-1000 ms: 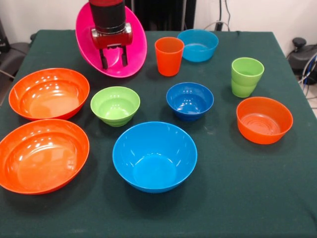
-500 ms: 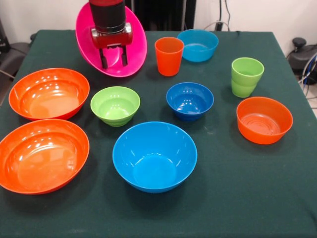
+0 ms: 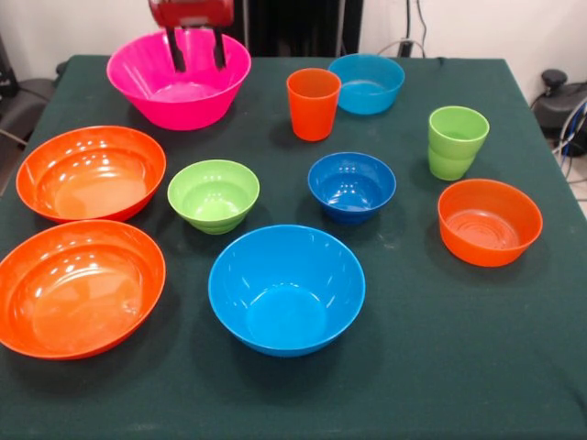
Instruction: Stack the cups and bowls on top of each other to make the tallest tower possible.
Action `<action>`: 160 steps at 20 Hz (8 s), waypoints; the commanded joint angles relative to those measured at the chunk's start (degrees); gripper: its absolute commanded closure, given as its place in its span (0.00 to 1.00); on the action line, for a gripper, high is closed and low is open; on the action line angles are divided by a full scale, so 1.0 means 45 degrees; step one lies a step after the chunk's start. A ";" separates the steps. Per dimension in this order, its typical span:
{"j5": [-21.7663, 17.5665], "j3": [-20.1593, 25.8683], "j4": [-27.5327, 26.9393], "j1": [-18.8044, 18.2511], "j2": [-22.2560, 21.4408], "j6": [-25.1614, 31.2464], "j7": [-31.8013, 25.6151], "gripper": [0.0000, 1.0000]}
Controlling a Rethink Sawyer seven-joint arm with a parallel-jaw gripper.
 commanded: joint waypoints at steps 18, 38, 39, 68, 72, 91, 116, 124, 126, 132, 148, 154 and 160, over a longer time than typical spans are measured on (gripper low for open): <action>0.1132 0.2176 0.2128 0.0729 -0.2542 0.1728 -0.0352 0.00; 0.0784 0.0644 0.1907 0.2256 -0.1525 0.0125 0.1147 0.00; 0.0660 0.0498 0.1850 0.2372 -0.1505 0.0066 0.1219 0.00; -0.0820 -0.2438 0.0449 0.4579 -0.0620 -0.1229 0.1661 0.00; -0.0931 -0.2945 0.0145 0.4995 -0.0170 -0.1730 0.1795 0.00; -0.1223 -0.4371 -0.0657 0.6092 0.0241 -0.2074 0.1008 0.00; -0.0866 -0.4906 -0.1029 0.6038 0.1684 -0.3648 0.0889 0.00; -0.0494 -0.3993 -0.0896 0.5363 0.2215 -0.3735 0.0601 0.00; -0.0523 -0.3874 -0.0933 0.5272 0.2363 -0.3838 0.0601 0.00; -0.0651 -0.4129 -0.1174 0.5440 0.2470 -0.3921 0.0734 0.00; -0.0867 -0.5012 -0.1876 0.6212 0.3403 -0.4976 0.1098 0.00; -0.0697 -0.5232 -0.1857 0.6472 0.3546 -0.5241 0.1151 0.00; -0.0674 -0.5454 -0.2027 0.6686 0.3809 -0.5441 0.1144 0.00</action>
